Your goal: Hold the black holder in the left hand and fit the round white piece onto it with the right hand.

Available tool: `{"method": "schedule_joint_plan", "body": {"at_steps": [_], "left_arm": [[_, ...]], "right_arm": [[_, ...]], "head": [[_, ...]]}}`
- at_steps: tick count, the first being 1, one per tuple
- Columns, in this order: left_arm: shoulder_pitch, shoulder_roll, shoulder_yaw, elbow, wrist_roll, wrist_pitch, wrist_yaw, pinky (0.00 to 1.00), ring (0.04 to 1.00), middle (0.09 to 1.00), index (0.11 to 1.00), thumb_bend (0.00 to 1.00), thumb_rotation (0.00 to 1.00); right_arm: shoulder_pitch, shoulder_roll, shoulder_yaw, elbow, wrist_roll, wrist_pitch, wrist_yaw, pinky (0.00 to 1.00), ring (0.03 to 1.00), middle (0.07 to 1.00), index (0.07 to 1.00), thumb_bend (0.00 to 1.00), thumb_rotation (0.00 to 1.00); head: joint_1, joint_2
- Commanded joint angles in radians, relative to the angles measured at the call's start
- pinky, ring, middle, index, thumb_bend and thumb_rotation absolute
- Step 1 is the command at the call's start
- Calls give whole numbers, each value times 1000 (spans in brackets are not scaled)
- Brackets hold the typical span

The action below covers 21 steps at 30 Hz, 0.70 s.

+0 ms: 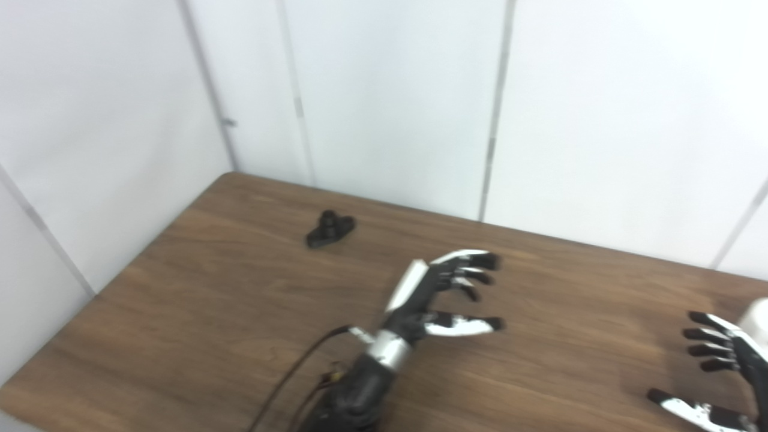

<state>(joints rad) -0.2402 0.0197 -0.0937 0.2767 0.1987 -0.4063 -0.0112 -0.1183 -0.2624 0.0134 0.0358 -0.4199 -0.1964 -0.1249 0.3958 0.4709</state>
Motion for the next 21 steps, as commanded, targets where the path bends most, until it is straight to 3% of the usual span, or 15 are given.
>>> {"method": "schedule_joint_plan", "body": {"at_steps": [1, 15, 18, 21], "left_arm": [[40, -8, -6, 55, 2, -26, 23, 512, 689, 753, 735, 725, 0], [29, -15, -10, 25, 10, -11, 46, 523, 668, 722, 682, 741, 0], [12, 11, -7, 2, -25, 4, 6, 529, 661, 729, 684, 743, 1], [-10, 62, -2, -35, -64, 30, -51, 458, 605, 726, 691, 746, 39]], "right_arm": [[-35, -13, -9, -23, 6, -31, -10, 533, 620, 682, 771, 693, 0], [-45, -16, -12, -35, -1, -22, 1, 517, 604, 667, 759, 720, 0], [-48, -21, -15, -31, -18, -27, -8, 529, 600, 658, 752, 724, 0], [-50, -26, -20, -27, -19, -33, -8, 523, 604, 658, 750, 720, 0]], "head": [[-2, -2], [7, 0], [11, 1], [12, 3]]}}
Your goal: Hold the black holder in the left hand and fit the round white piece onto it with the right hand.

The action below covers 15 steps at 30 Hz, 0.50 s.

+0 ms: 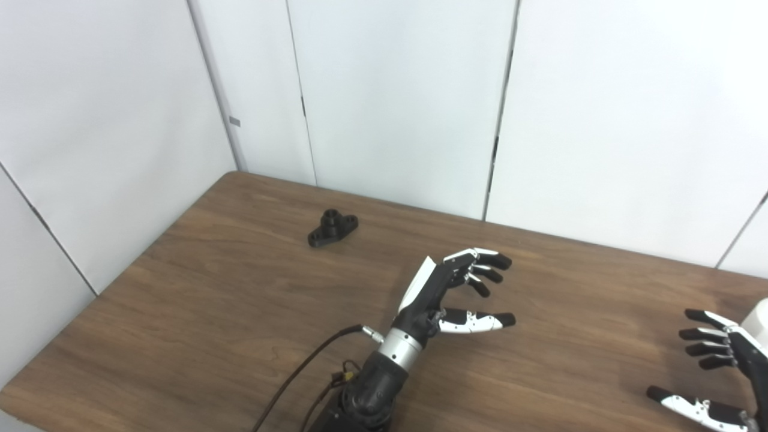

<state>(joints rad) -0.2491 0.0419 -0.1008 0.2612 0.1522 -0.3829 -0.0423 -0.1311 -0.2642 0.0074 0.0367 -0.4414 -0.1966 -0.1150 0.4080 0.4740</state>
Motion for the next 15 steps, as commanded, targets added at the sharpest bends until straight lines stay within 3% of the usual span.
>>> {"method": "schedule_joint_plan", "body": {"at_steps": [1, 9, 15], "left_arm": [[-7, 56, 5, -32, -11, 13, -30, 456, 600, 723, 691, 744, 46], [-48, 178, 6, -150, 135, 160, -47, 591, 748, 766, 719, 813, 125], [-69, 236, 17, -195, 239, 186, -18, 628, 754, 770, 714, 838, 98]], "right_arm": [[-37, -25, -16, -29, 3, -35, -18, 515, 601, 657, 749, 718, 0], [-39, -26, -20, -29, 12, -43, -12, 503, 593, 653, 749, 708, 0], [-42, -29, -17, -39, 6, -27, -8, 513, 595, 653, 748, 710, 0]], "head": [[0, 2], [2, 5], [3, 7]]}}
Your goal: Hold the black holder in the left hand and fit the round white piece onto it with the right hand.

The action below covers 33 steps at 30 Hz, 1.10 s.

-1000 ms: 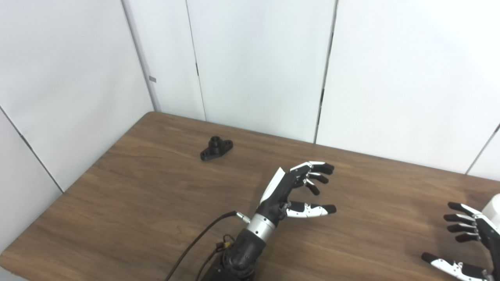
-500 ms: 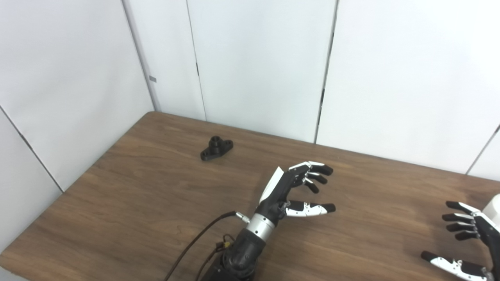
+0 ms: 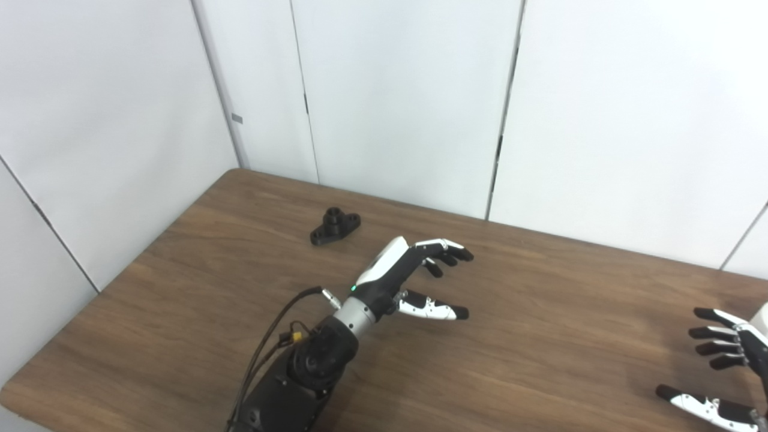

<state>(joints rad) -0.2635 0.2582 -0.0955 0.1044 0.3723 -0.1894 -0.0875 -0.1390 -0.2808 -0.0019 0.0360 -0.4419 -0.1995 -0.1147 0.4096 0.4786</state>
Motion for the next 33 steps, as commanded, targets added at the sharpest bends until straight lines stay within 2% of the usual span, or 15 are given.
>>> {"method": "schedule_joint_plan", "body": {"at_steps": [1, 4, 6, 9, 13, 15, 17, 21, 24, 27, 30, 33], "left_arm": [[-56, 27, 17, -46, 31, -2, 31, 606, 750, 766, 713, 843, 87], [-62, 52, 37, -59, 64, 7, 48, 579, 729, 769, 711, 832, 80], [-63, 69, 52, -65, 88, 12, 61, 603, 734, 770, 711, 827, 81], [-61, 87, 84, -92, 109, 60, 71, 671, 767, 787, 719, 819, 73], [-65, 137, 105, -133, 236, 137, 92, 685, 783, 803, 727, 825, 77], [-68, 158, 116, -148, 265, 158, 99, 678, 784, 807, 724, 845, 49], [-71, 172, 123, -160, 286, 177, 101, 652, 785, 822, 731, 845, 52], [-83, 198, 154, -184, 307, 240, 106, 682, 833, 858, 742, 892, 117], [-92, 212, 170, -199, 316, 272, 102, 703, 848, 862, 746, 886, 131], [-105, 223, 178, -196, 323, 304, 100, 740, 886, 881, 758, 858, 147], [-119, 235, 176, -176, 350, 335, 109, 772, 923, 911, 763, 886, 169], [-129, 241, 173, -152, 366, 361, 111, 879, 971, 945, 765, 919, 164]], "right_arm": [[-35, -13, -7, -41, 7, -21, -6, 512, 593, 652, 748, 709, 0], [-35, -16, -7, -41, 4, -19, -5, 510, 594, 654, 751, 703, 0], [-34, -16, -8, -45, 1, -11, -3, 507, 593, 656, 752, 704, 0], [-34, -15, -9, -49, 9, -8, 1, 506, 594, 657, 751, 705, 0], [-34, -15, -8, -42, 13, -19, 0, 507, 591, 651, 749, 706, 0], [-34, -15, -7, -42, 11, -20, 0, 510, 592, 650, 749, 707, 0], [-34, -14, -7, -43, 9, -19, -1, 508, 590, 649, 748, 708, 0], [-34, -13, -8, -44, 22, -18, 4, 516, 597, 652, 746, 708, 0], [-33, -13, -8, -46, 16, -17, 4, 511, 597, 654, 746, 707, 0], [-32, -16, -9, -45, 10, -16, 3, 509, 597, 653, 744, 707, 0], [-30, -19, -11, -55, 7, 0, 11, 505, 601, 656, 745, 703, 0], [-29, -19, -14, -58, 8, 1, 15, 515, 600, 657, 746, 704, 0]], "head": [[1, 3], [5, 2], [5, 2], [12, 6], [17, 6], [20, 6], [21, 9], [18, 11], [21, 14], [27, 17], [34, 17], [37, 18]]}}
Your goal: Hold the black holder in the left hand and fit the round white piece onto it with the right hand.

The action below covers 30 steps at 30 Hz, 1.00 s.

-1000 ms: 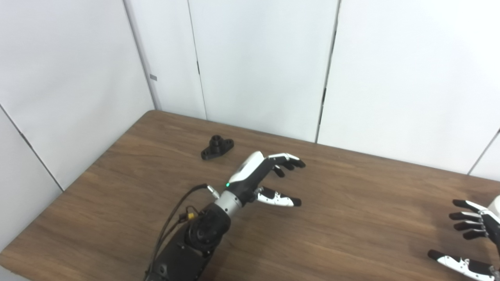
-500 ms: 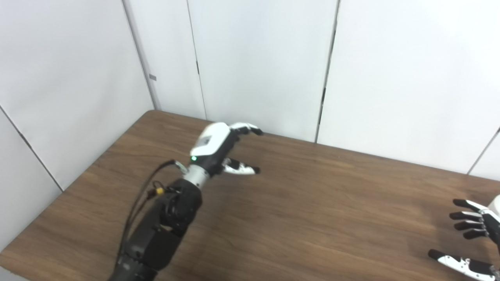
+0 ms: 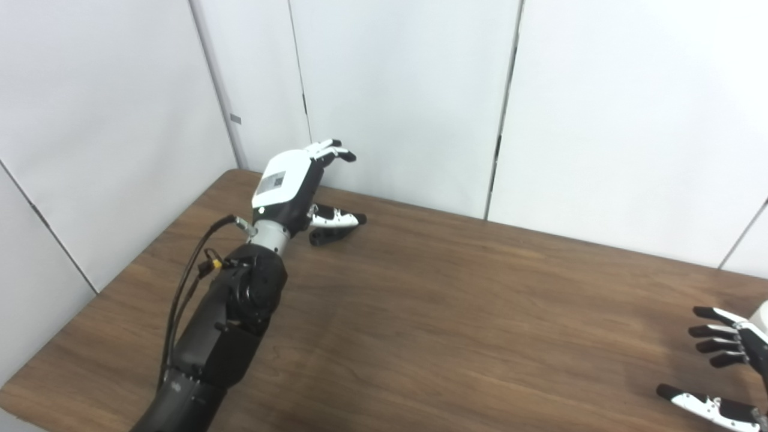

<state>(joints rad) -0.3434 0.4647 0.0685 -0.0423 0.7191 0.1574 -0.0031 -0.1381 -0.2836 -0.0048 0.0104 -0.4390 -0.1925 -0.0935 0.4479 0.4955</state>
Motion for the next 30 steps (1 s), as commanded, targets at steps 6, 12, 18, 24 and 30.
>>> {"method": "schedule_joint_plan", "body": {"at_steps": [6, 12, 18, 24, 30], "left_arm": [[-64, 45, 10, 58, 39, 48, 63, 902, 1000, 985, 758, 968, 186], [-86, 68, -10, 129, 72, 96, 72, 945, 1000, 1000, 734, 1000, 312], [-106, 90, -40, 187, 83, 125, 70, 902, 1000, 1000, 724, 1000, 391], [-125, 98, -77, 234, 101, 180, 61, 865, 1000, 1000, 727, 1000, 398], [-131, 106, -98, 292, 72, 163, 71, 876, 1000, 1000, 737, 1000, 436]], "right_arm": [[-27, -13, -15, -41, 16, 4, 3, 517, 600, 663, 750, 694, 0], [-25, -14, -20, -33, 20, -9, -1, 525, 598, 658, 749, 690, 0], [-19, -12, -26, -43, 27, -5, 0, 529, 600, 661, 752, 685, 0], [-16, -15, -30, -49, 23, -8, -2, 502, 586, 653, 746, 683, 0], [-10, -18, -35, -61, 27, 4, 5, 494, 584, 655, 744, 685, 0]], "head": [[-1, 3], [-2, 6], [-3, 10], [-4, 14], [-7, 20]]}}
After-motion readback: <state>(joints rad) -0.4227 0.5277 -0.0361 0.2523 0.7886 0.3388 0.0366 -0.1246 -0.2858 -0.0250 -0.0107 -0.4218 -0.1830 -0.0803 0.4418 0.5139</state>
